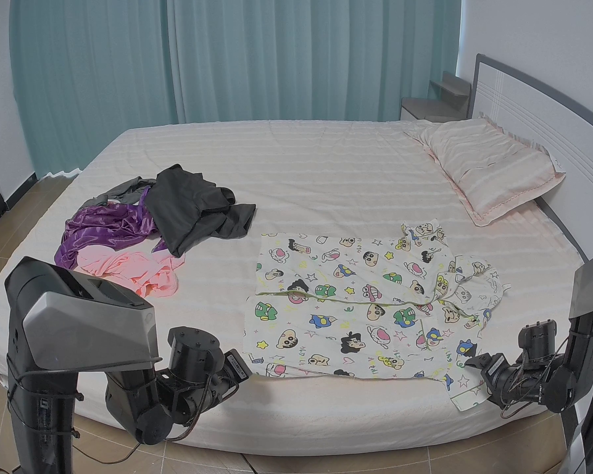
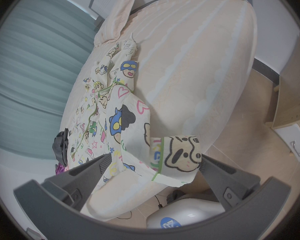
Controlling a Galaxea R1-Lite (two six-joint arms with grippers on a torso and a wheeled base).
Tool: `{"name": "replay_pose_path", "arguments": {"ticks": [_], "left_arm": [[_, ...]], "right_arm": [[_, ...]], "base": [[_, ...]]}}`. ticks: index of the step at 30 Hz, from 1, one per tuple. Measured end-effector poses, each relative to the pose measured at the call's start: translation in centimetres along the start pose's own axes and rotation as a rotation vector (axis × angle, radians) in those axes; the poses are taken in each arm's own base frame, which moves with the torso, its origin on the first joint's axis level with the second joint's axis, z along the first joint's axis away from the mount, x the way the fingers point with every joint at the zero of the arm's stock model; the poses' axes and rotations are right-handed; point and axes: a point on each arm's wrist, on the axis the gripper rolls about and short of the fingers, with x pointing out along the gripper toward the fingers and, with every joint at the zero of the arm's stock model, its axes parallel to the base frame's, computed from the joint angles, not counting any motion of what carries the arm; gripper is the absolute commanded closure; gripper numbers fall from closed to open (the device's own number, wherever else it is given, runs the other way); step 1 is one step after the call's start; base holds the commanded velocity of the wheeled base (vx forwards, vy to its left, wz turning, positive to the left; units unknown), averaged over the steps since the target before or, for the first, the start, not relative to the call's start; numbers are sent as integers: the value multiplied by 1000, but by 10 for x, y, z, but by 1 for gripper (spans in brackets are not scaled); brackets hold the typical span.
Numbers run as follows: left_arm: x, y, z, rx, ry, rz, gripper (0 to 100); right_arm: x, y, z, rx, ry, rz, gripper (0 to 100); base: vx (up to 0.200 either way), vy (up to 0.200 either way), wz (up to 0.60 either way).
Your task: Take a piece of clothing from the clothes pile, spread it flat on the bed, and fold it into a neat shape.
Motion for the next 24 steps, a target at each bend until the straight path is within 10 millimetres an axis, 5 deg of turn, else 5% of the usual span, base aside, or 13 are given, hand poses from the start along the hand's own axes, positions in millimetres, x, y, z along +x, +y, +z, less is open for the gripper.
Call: {"name": "replay_pose_path", "arguments": {"ticks": [5,6,24], "left_arm": [[0,0,-1,1,2,1,100],[0,0,-1,1,2,2,100],[0,1,-1,2,2,3,100]], "right_arm": [[-1,2,0,19,-6,6,0],[-1,2,0,28,-7,8,100],[-22,6,3,22,-117,9,100]], "base": [[0,0,0],[0,0,0],[0,0,0]]}}
